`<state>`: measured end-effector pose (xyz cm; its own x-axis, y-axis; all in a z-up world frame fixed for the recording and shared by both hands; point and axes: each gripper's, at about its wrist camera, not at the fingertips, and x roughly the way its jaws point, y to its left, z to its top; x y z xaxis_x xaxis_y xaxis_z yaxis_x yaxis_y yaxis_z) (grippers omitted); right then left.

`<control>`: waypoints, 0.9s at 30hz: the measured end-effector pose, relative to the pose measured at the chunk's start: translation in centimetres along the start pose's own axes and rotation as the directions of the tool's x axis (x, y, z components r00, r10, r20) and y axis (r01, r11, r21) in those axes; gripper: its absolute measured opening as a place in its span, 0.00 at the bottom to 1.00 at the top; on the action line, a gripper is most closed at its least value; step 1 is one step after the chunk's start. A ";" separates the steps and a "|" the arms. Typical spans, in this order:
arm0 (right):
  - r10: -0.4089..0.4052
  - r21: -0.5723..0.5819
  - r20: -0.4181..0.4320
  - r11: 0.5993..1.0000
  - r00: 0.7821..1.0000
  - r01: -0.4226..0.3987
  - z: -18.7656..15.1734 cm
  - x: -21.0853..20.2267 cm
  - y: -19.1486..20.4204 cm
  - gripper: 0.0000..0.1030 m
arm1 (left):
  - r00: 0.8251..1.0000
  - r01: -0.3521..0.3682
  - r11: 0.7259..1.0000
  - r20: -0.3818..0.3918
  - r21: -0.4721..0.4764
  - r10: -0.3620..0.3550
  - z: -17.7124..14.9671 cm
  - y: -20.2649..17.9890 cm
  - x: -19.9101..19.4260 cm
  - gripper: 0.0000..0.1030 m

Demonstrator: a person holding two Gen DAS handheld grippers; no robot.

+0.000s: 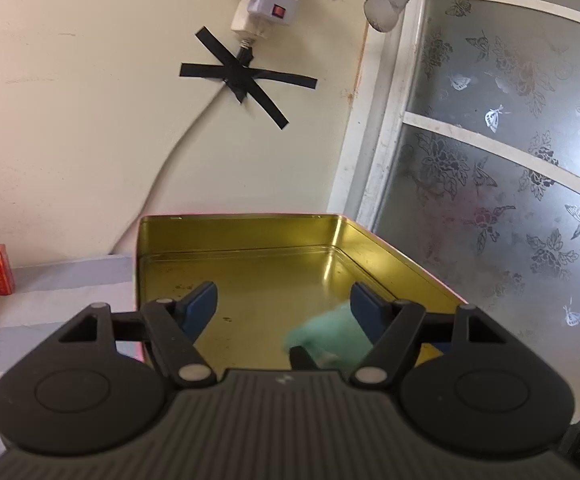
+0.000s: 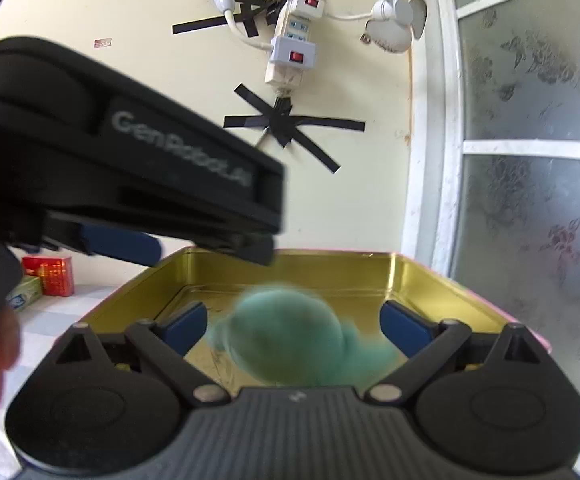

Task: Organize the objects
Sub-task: 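Carry the teddy bear over the pink tin and release it inside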

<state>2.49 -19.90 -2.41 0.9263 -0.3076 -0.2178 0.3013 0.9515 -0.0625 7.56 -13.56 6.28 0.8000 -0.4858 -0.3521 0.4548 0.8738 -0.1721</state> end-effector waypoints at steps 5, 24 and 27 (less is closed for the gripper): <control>0.002 0.011 0.040 1.000 0.999 -0.003 -0.1 -0.7 -0.1 0.94 | 0.996 -0.081 0.995 0.017 -0.056 0.082 0.0 2.4 -2.6 0.73; 0.022 0.000 0.124 1.000 0.992 -0.022 -0.6 -2.0 1.4 0.94 | 0.923 -0.377 0.926 -0.098 -0.034 0.372 -7.3 11.8 -12.8 0.73; 0.061 -0.012 0.154 0.998 0.986 -0.060 -0.3 -3.2 2.4 0.94 | 0.884 -0.459 0.888 -0.117 -0.032 0.452 -8.2 14.6 -14.6 0.73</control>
<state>0.22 -16.61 -2.14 0.9668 -0.2463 -0.0686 0.2424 0.9682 -0.0613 -0.71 6.45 1.33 0.8673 -0.0316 -0.4967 0.0244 0.9995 -0.0210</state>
